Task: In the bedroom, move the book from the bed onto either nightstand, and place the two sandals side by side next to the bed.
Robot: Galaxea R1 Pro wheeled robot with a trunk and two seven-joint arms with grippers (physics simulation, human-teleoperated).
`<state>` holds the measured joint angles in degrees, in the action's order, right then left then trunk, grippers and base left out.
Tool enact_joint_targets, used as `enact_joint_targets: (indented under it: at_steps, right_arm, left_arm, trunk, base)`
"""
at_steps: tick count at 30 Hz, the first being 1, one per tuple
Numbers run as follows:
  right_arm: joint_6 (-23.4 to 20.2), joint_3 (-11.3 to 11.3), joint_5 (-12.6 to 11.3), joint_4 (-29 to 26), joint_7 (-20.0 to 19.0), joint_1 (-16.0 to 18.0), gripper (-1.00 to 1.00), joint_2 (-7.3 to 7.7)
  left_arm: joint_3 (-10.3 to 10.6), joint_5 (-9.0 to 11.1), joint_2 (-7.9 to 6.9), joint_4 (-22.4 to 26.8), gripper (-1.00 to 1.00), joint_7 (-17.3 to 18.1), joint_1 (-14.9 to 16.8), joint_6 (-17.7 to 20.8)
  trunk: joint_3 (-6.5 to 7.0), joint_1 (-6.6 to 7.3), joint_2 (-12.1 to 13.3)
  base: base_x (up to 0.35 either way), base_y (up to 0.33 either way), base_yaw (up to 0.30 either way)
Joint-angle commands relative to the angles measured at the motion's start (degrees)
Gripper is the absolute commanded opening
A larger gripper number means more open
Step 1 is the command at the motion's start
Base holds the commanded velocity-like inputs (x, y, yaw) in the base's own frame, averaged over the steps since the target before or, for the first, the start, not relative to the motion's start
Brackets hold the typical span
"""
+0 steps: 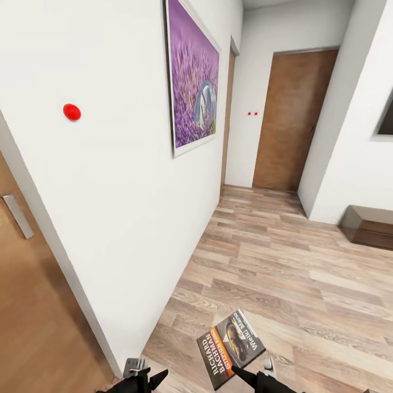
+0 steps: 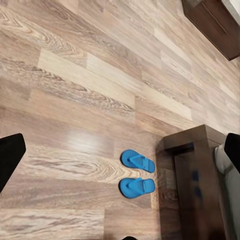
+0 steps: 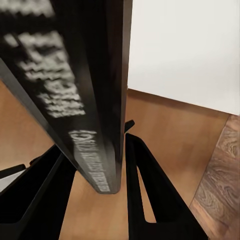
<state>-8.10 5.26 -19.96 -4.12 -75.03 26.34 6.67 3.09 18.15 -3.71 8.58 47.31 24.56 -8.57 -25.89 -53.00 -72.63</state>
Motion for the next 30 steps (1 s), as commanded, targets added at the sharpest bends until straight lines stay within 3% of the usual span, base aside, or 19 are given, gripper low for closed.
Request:
enact_joint_targets:
  at_steps: [1,15,30]
  right_arm:
    - [-0.60,0.53,0.27,-0.01,-0.20,0.03,-1.00,-0.02]
    - [-0.60,0.50,0.27,-0.01,-0.25,0.03,-1.00,-0.05]
    - [-0.60,0.49,0.27,-0.01,-0.26,0.03,-1.00,-0.04]
  left_arm:
    - [0.34,0.30,-0.05,-0.10,1.00,0.12,0.04,-0.31]
    - [0.34,0.30,-0.11,-0.15,1.00,0.16,0.04,-0.31]
    - [0.26,0.30,-0.16,-0.15,1.00,0.21,0.04,-0.31]
  trunk:
    - [-0.06,-0.02,-0.03]
    - [-0.06,-0.02,-0.03]
    - [-0.06,-0.02,-0.03]
  base:
    - [0.267,0.000,0.000]
    - [0.302,0.000,0.000]
    - [0.019,0.035,0.000]
